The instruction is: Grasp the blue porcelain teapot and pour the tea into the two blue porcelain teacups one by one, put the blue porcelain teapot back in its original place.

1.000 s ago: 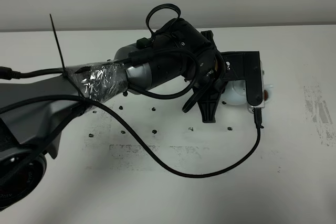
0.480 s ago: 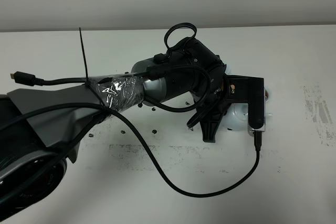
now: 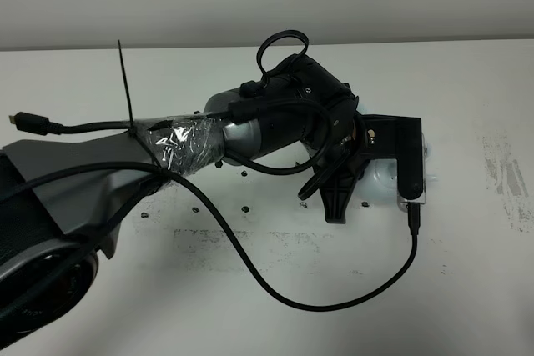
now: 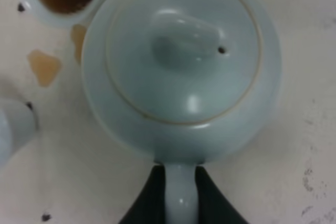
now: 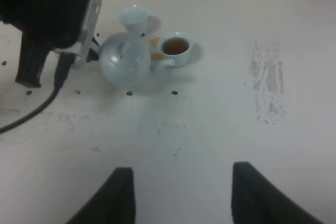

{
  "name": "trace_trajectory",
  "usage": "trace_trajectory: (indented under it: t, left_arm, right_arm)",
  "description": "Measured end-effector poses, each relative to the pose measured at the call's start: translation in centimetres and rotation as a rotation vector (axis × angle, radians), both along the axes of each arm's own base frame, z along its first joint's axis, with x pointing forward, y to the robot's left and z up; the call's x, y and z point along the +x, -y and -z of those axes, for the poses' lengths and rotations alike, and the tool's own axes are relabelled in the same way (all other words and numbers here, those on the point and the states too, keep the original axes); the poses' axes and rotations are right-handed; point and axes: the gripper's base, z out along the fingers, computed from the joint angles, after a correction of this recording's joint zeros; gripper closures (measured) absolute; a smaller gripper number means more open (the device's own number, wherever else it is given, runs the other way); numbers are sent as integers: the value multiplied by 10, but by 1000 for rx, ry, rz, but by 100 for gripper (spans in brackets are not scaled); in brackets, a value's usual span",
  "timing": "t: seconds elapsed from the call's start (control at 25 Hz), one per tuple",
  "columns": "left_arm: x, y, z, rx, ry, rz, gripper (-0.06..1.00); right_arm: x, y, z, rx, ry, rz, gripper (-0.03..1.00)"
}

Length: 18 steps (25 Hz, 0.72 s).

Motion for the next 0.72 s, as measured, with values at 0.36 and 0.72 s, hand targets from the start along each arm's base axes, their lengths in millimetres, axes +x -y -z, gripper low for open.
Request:
trace_trajectory:
  t: [0.36, 0.72]
  left_arm:
    - [32, -36, -17, -30, 19, -103, 87]
    - [70, -88, -27, -15, 57, -176, 87]
  right_arm:
    - [0, 0, 0, 0, 0, 0, 52]
    - [0, 0, 0, 2, 0, -2, 52]
